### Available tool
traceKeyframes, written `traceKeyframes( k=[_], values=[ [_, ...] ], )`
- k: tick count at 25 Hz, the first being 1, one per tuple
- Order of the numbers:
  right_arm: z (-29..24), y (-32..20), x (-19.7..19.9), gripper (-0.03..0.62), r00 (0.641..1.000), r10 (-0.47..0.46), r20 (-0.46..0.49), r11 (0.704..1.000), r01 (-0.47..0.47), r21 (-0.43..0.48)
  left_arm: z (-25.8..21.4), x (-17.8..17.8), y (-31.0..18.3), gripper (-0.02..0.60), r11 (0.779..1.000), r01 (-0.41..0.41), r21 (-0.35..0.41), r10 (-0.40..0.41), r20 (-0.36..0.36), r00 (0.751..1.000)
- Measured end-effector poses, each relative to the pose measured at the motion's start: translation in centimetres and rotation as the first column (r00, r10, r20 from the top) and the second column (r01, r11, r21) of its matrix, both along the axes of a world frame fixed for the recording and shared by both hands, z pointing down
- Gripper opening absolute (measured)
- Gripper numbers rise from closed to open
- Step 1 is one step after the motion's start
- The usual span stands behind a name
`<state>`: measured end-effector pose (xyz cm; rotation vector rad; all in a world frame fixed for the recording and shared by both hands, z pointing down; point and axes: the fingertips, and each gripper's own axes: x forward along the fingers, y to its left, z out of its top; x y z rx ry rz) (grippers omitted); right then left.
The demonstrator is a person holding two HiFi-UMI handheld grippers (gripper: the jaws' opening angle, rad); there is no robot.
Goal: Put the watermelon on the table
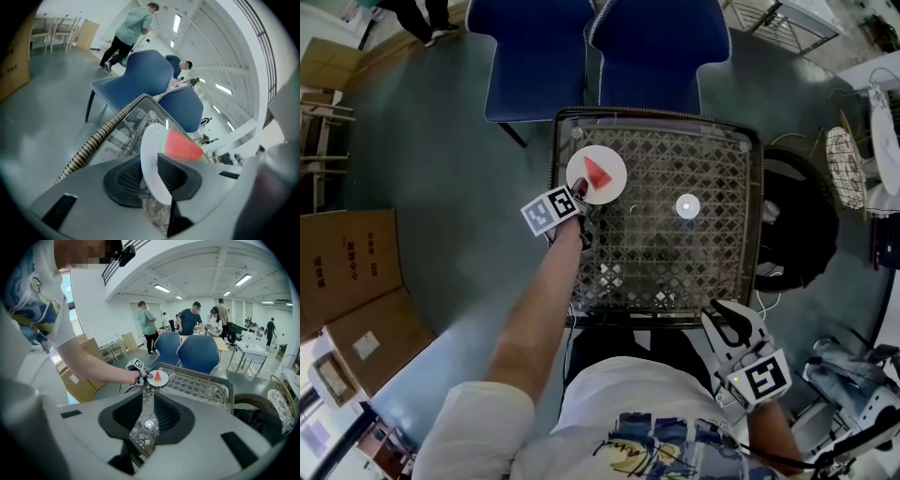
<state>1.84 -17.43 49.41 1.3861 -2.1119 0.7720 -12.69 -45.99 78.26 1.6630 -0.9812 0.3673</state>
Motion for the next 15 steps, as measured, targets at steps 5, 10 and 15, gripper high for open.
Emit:
traceKeyframes(
  k=[5,10,15],
  values=[
    [0.0,0.4,0.1,0.08,1.0,0.016,0.004,1.0,-0.016,0.005,0.1,-0.6,-0.6,0.114,0.995,-0.082,0.052,0.07,0.2,0.977],
    [0.4,1.5,0.9,0.08,0.999,0.039,-0.003,0.999,-0.039,-0.004,0.2,-0.7,-0.8,0.148,0.984,-0.156,0.085,0.118,0.35,0.929],
    [0.0,2.2,1.8,0.08,0.999,0.052,0.007,0.999,-0.052,0.01,0.3,-0.6,-0.8,0.149,0.978,-0.184,0.101,0.128,0.407,0.905]
  ],
)
